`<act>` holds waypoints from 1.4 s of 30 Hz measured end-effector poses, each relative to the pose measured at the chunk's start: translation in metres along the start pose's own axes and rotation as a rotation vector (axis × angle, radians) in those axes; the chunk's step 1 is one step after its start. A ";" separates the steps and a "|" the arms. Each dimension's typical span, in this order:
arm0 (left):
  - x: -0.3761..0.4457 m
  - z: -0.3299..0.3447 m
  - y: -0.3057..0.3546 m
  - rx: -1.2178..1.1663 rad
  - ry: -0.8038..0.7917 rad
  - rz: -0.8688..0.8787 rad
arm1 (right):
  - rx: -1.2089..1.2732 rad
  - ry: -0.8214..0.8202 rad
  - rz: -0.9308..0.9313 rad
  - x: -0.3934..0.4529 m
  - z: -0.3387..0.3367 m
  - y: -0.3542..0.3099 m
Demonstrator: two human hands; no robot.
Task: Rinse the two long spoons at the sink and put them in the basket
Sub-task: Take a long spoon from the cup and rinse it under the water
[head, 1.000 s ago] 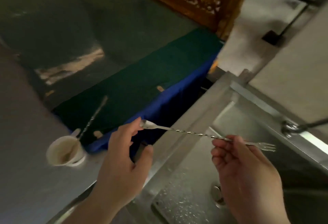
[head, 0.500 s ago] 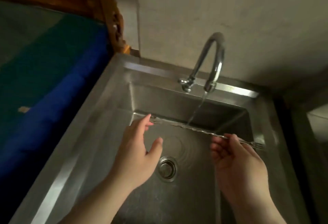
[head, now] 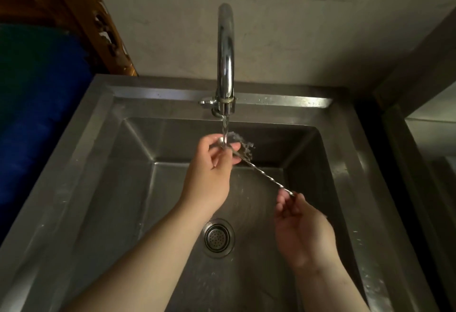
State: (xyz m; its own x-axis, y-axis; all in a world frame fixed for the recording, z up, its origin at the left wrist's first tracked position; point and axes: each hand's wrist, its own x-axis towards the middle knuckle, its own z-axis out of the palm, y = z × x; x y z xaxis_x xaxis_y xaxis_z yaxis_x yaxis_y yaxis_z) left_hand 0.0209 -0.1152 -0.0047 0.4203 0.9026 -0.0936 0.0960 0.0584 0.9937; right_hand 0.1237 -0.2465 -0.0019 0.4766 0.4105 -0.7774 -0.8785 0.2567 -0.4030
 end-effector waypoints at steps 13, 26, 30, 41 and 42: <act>0.013 0.001 0.017 -0.076 -0.036 0.034 | -0.606 0.078 0.151 0.008 0.006 0.056; 0.027 -0.026 0.035 0.055 -0.190 0.054 | -0.869 -0.596 -0.575 0.001 0.089 0.054; 0.031 -0.032 0.044 0.003 -0.252 0.027 | -0.832 -0.643 -0.621 0.002 0.095 0.055; 0.018 -0.023 0.028 -0.342 -0.170 -0.169 | -0.903 -0.651 -0.463 0.009 0.099 0.047; 0.019 -0.021 0.027 -0.336 -0.140 -0.168 | -0.919 -0.647 -0.449 0.010 0.097 0.047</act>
State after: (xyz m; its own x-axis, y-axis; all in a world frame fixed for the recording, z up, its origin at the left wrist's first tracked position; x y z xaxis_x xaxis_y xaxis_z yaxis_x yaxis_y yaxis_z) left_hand 0.0123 -0.0876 0.0218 0.5447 0.8031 -0.2413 -0.1166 0.3575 0.9266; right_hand 0.0901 -0.1458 0.0183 0.4438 0.8734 -0.2004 -0.2016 -0.1206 -0.9720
